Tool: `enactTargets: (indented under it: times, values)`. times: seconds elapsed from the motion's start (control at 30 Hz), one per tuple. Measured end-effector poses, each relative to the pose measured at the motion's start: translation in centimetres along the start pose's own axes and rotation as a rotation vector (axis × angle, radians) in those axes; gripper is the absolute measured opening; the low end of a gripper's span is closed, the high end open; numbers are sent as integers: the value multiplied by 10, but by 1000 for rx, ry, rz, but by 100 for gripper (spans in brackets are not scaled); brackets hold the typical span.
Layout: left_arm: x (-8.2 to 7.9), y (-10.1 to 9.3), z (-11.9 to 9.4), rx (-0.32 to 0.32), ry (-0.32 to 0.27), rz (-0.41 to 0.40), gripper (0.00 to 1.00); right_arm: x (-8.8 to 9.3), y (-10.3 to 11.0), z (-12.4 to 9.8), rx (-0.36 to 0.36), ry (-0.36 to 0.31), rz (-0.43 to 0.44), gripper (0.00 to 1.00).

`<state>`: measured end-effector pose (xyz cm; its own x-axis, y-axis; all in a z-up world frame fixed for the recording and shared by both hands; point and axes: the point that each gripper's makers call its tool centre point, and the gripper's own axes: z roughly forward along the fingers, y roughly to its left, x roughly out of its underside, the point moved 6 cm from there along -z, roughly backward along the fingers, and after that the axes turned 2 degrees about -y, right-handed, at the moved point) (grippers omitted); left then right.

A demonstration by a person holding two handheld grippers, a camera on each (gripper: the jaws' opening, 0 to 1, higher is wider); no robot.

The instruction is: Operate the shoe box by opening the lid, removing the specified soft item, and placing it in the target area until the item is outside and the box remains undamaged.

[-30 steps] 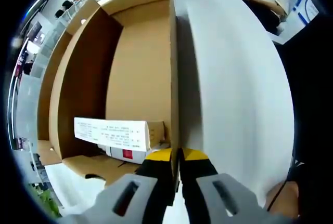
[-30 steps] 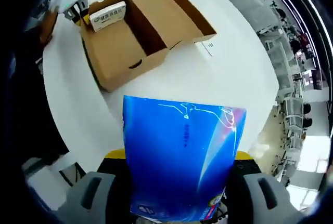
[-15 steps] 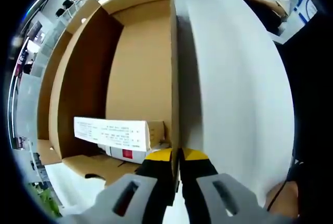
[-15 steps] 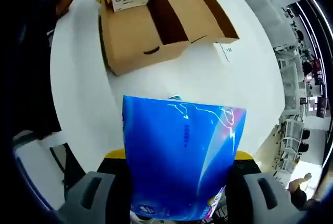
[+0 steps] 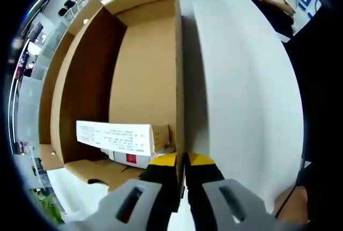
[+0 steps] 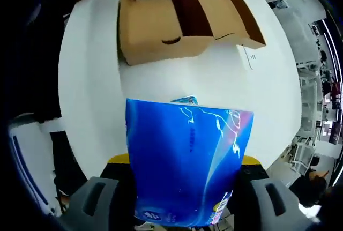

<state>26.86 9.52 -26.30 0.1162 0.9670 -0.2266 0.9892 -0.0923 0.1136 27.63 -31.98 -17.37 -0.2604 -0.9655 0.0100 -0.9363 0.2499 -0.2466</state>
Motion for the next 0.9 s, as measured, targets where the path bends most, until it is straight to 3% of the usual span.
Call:
enactTargets:
  times: [0.2,0.3,0.5,0.57,0.9]
  values:
    - [0,0,0,-5,12,-2,5,2,1,9,-29,-16,-119,72]
    - [0,0,0,-5,12,-5,5,7,-1,15,-19,33,-157,72]
    - [0,0,0,-7,15,-8,5,6,-2,23,-35,22,-175,72]
    - [0,0,0,-8,15,-8,5,2,1,26,-59,-5,-226,72]
    - [0,0,0,-7,14,-14,5,2,0,39,-68,24,-284,72]
